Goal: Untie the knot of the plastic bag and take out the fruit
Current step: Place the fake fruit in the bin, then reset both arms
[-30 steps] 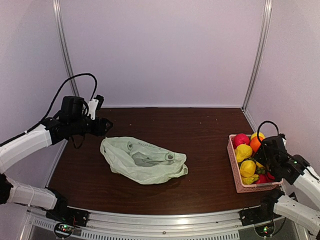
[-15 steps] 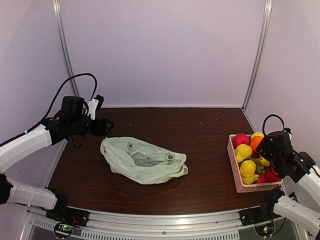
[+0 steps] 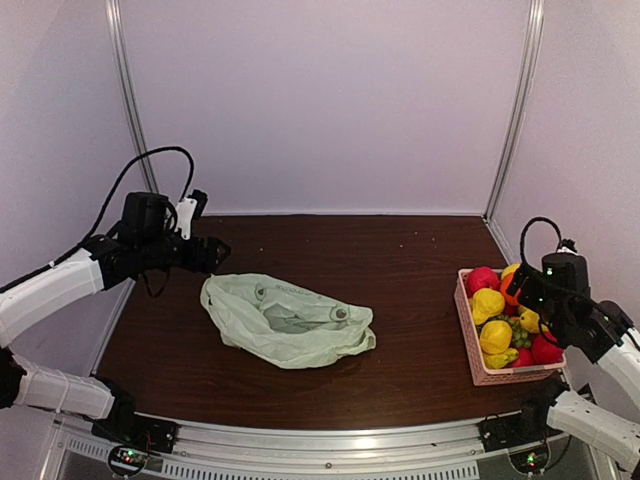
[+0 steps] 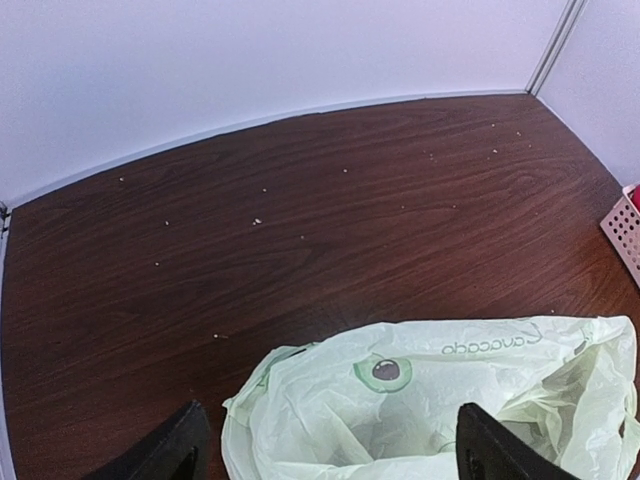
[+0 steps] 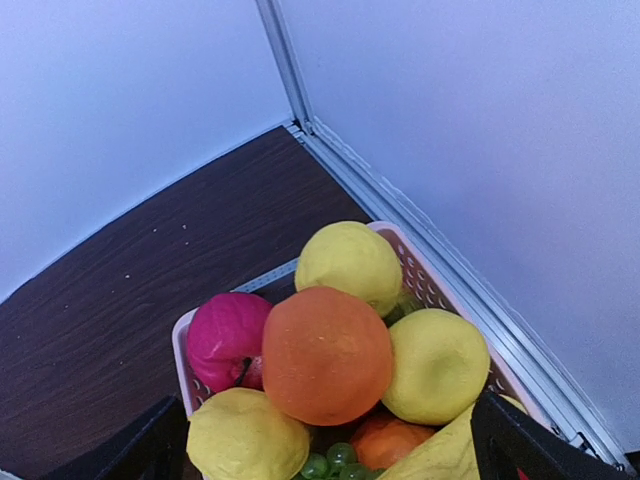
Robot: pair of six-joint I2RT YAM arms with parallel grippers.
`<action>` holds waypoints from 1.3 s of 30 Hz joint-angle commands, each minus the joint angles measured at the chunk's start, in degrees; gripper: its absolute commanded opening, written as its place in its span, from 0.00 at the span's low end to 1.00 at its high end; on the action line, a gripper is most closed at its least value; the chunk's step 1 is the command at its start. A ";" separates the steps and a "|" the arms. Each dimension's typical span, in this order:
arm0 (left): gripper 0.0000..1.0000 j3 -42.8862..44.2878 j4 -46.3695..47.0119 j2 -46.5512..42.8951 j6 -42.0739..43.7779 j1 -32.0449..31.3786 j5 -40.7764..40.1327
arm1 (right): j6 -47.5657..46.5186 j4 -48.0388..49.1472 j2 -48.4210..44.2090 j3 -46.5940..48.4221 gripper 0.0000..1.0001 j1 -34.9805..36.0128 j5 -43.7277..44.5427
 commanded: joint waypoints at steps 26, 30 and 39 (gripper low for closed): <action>0.98 -8.16 -0.14 -30.50 5.26 7.68 -8.11 | -34.08 40.12 -2.01 -3.18 1.00 -0.42 -19.13; 0.97 -10.82 -3.73 -34.74 0.48 7.68 -12.53 | -33.51 40.97 -5.31 -5.51 1.00 -0.47 -17.95; 0.98 -10.66 -7.06 -36.31 -2.10 7.68 -18.48 | -33.59 39.32 -7.99 -6.15 1.00 -0.47 -17.00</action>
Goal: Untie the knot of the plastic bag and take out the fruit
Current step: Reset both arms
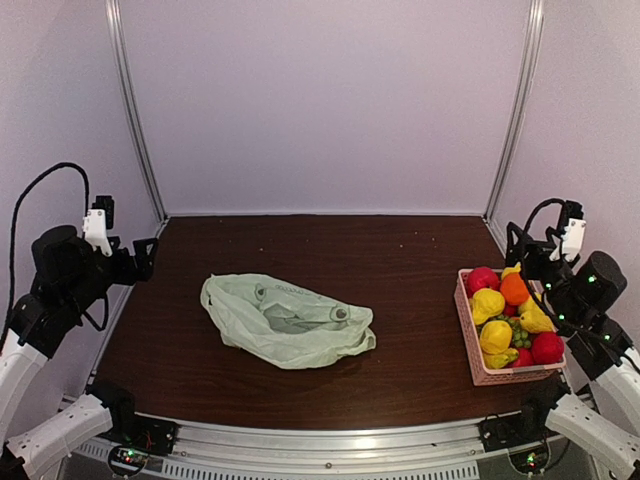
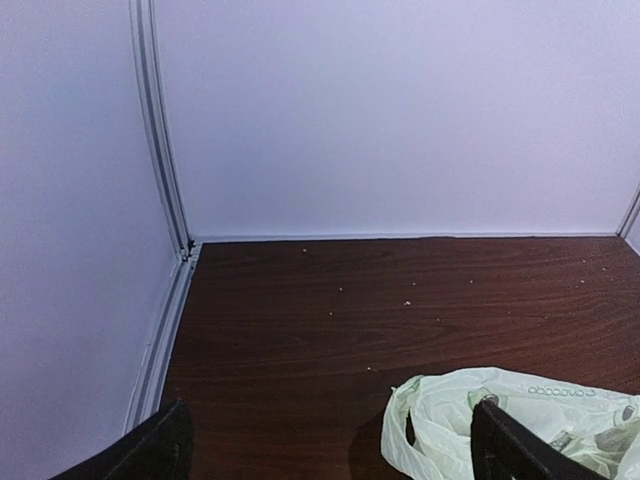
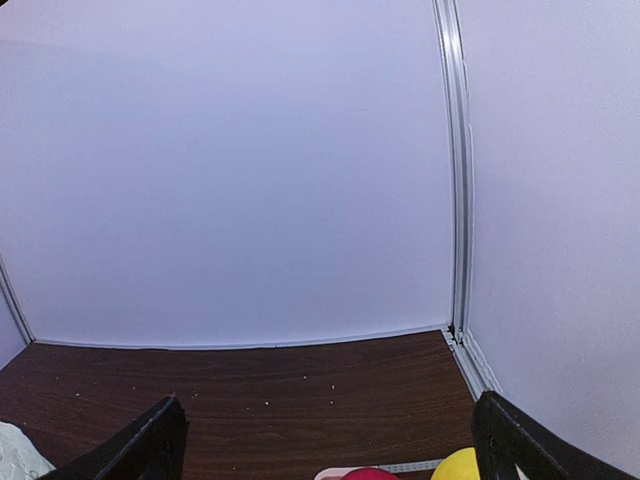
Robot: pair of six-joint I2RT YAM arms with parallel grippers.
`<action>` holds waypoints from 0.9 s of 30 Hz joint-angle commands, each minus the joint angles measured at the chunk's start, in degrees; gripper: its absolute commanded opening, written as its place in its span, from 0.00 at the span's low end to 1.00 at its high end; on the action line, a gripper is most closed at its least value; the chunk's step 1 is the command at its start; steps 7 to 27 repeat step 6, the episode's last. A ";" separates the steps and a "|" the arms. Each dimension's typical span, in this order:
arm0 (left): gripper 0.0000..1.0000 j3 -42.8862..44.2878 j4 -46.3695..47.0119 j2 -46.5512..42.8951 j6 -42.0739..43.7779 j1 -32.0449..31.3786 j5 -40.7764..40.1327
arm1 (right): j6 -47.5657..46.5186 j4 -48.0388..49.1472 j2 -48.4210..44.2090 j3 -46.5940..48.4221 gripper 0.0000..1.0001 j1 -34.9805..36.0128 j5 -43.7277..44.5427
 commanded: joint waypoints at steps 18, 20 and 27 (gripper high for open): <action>0.98 -0.05 -0.65 -0.76 -1.10 0.22 -3.26 | -0.40 0.37 -1.29 -0.84 1.00 -0.31 0.73; 0.98 -0.05 -0.65 -0.76 -1.10 0.22 -3.26 | -0.40 0.37 -1.29 -0.84 1.00 -0.31 0.73; 0.98 -0.05 -0.65 -0.76 -1.10 0.22 -3.26 | -0.40 0.37 -1.29 -0.84 1.00 -0.31 0.73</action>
